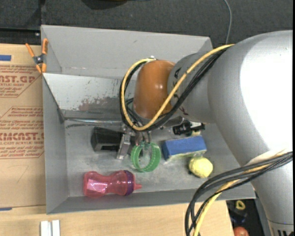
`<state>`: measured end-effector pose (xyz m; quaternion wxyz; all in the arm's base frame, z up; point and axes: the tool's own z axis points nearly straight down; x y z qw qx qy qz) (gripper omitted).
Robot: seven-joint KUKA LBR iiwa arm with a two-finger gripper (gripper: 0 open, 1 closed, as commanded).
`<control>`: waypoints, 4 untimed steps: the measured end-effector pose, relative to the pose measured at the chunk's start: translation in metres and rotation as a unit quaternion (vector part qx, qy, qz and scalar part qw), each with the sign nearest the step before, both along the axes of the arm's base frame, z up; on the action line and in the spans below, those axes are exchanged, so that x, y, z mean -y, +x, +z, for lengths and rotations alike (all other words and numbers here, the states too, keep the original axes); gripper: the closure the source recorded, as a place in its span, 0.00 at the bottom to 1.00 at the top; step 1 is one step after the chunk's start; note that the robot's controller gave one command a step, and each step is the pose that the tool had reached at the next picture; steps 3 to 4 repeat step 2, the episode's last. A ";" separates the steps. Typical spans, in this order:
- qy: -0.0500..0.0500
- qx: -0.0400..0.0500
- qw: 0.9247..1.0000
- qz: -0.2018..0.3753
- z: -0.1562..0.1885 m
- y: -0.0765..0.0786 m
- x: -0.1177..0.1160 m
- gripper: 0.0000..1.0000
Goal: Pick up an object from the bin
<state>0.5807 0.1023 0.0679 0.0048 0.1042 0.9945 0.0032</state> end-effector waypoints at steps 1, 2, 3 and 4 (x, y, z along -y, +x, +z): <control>0.000 0.000 1.000 0.000 0.003 0.000 0.000 1.00; -0.001 -0.007 1.000 0.001 0.041 -0.005 0.000 1.00; -0.001 -0.007 1.000 0.001 0.041 -0.005 0.000 1.00; -0.001 -0.007 1.000 0.001 0.041 -0.005 0.000 1.00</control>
Offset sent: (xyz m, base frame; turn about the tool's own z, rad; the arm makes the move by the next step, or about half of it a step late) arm -0.0002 0.0000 0.0989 -0.0002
